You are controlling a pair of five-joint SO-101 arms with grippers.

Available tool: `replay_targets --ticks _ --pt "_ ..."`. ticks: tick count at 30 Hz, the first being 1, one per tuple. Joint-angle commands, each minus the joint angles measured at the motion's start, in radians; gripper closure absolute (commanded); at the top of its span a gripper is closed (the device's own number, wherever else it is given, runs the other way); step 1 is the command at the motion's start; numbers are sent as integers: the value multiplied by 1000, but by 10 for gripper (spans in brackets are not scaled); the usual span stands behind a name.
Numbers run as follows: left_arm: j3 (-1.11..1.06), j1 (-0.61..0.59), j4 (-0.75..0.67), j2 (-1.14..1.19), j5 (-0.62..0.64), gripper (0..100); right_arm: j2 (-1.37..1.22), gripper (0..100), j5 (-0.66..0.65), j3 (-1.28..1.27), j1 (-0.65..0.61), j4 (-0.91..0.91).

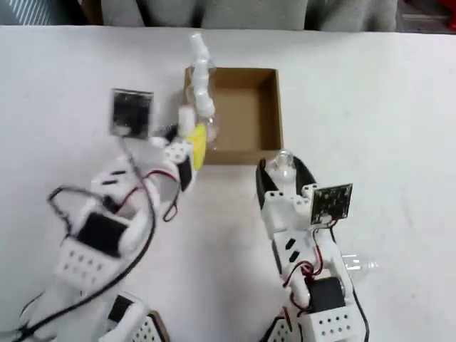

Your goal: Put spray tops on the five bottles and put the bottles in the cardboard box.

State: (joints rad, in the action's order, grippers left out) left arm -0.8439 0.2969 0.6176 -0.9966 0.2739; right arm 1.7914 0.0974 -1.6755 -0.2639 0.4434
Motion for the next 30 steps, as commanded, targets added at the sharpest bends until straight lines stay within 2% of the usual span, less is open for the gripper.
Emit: replay_targets --ticks 1,6,9,11,14,18,22,30 --pt "137 -1 -170 -84 -3 980 12 983 11 -15 -38 31" --pt "256 36 -397 -5 -6 980 12 983 11 -15 -94 54" --pt "327 91 -470 91 -6 980 12 983 11 -15 -107 53" --pt "390 137 -457 157 -6 980 12 983 11 -15 -110 53" --pt "496 213 -347 254 -28 980 12 983 11 -15 -110 53" --pt "591 295 -233 383 -190 980 10 983 11 -15 -110 61" --pt "615 326 -245 472 -181 980 10 983 11 -15 -119 84" --pt "605 343 -241 481 -176 980 10 983 11 -15 -128 81"
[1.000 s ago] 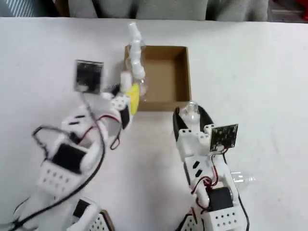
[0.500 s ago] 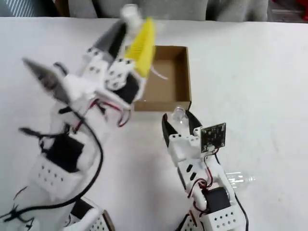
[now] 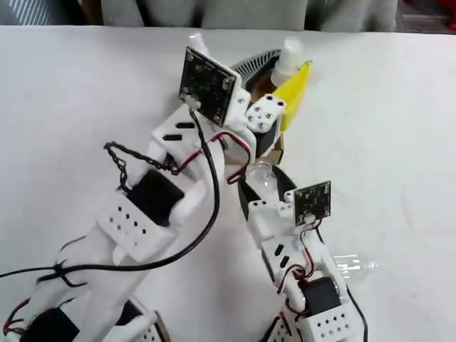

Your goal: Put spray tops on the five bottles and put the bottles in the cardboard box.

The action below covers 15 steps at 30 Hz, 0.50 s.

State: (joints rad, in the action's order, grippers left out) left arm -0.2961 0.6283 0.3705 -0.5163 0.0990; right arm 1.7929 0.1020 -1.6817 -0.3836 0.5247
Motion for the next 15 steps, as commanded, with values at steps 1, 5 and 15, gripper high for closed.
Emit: replay_targets --ticks 1,5,15 --pt "57 12 17 1 -2 980 8 983 6 -9 -8 -2" --pt "57 12 101 1 -2 980 8 982 6 -9 -8 1" --pt "57 10 181 -1 -2 980 7 982 6 -9 -7 2"
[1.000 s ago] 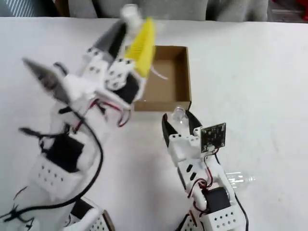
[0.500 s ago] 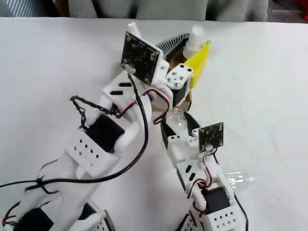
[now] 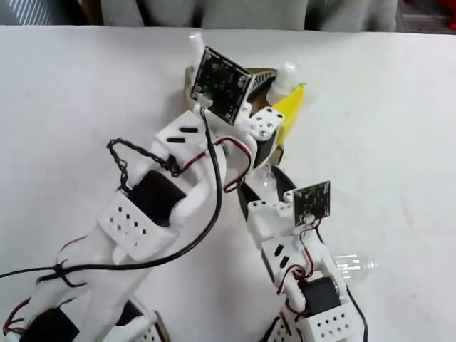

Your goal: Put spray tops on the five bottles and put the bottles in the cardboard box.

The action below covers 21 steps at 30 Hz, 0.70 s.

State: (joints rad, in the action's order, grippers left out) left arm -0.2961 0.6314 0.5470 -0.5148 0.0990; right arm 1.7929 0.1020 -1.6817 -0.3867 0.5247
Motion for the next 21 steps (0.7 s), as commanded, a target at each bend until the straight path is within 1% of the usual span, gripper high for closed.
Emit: replay_targets --ticks 1,5,9,15,19,21 --pt "57 7 5 -2 -2 980 7 982 6 -9 -4 2" --pt "58 8 0 -2 -2 980 7 982 6 -9 -4 4" --pt "57 7 -69 5 -2 980 7 982 6 -9 -5 18" --pt "55 27 -75 7 -2 980 7 982 6 -9 -5 18" --pt "-6 28 -87 7 -6 980 7 981 6 -9 -5 18" --pt "-69 22 -126 7 -8 980 7 981 6 -9 -5 18"
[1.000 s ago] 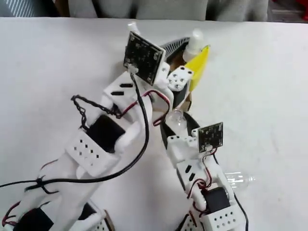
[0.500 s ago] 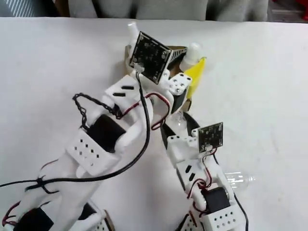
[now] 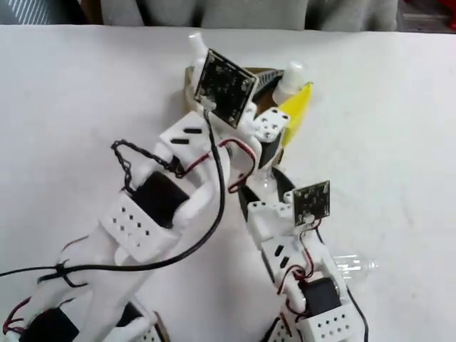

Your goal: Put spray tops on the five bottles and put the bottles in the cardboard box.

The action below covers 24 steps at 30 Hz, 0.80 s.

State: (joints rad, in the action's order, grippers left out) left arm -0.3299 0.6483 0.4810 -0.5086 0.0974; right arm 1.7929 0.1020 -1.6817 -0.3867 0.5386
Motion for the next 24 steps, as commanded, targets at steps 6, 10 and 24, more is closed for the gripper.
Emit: replay_targets --ticks 6,10,24 --pt "-226 4 -232 -8 -8 980 7 981 6 -9 -5 4" --pt "-282 8 -244 -8 -8 980 7 981 6 -9 -5 4" --pt "-591 13 -242 -217 -6 980 7 981 6 -9 -4 4"
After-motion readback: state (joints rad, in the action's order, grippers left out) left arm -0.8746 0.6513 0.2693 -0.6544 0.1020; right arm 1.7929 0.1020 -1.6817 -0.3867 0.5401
